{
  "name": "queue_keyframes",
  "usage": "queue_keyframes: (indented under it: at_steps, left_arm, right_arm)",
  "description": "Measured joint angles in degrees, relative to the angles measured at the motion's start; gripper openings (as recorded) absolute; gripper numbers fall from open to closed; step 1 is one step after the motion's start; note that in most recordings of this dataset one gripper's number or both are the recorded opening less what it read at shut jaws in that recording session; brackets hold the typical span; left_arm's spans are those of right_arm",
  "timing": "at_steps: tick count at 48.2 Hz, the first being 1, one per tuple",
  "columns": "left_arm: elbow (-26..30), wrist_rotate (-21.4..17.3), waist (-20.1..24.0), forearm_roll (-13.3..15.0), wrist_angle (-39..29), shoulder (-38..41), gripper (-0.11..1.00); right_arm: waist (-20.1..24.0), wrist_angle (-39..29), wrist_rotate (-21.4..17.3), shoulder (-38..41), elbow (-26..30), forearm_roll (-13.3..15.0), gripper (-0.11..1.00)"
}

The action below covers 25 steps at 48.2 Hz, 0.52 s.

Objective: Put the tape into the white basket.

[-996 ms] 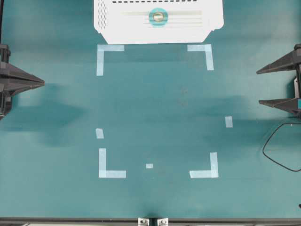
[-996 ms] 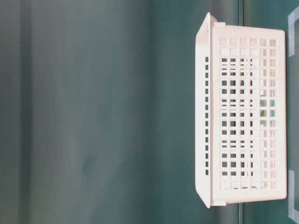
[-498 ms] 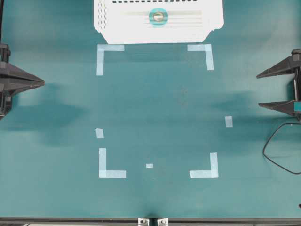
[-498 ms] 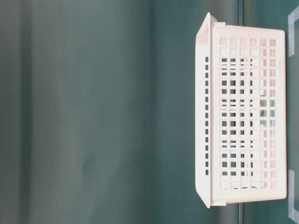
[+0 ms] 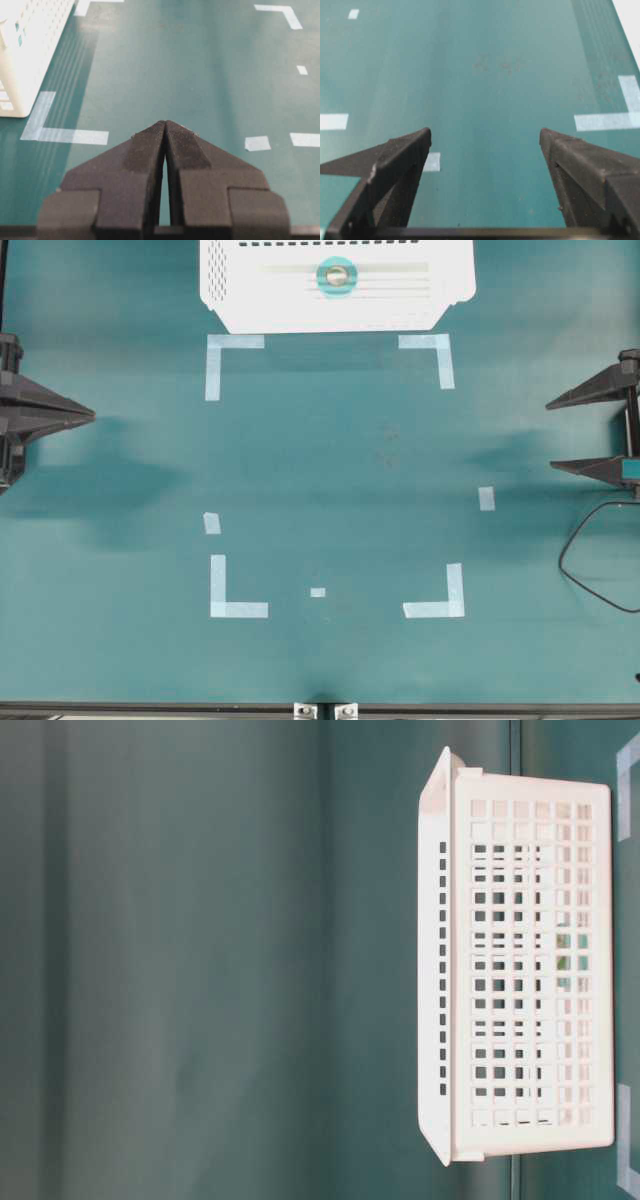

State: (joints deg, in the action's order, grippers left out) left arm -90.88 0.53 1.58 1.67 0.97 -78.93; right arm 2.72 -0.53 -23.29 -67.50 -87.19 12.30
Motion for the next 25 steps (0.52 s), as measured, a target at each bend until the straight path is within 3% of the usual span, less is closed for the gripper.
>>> queue_keyframes:
  at_steps: [25]
  left_arm:
    - [0.0, 0.0, 0.0, -0.1, 0.0, 0.0, -0.11]
  right_arm:
    - [0.0, 1.9, 0.2, 2.3, -0.9, 0.0, 0.87]
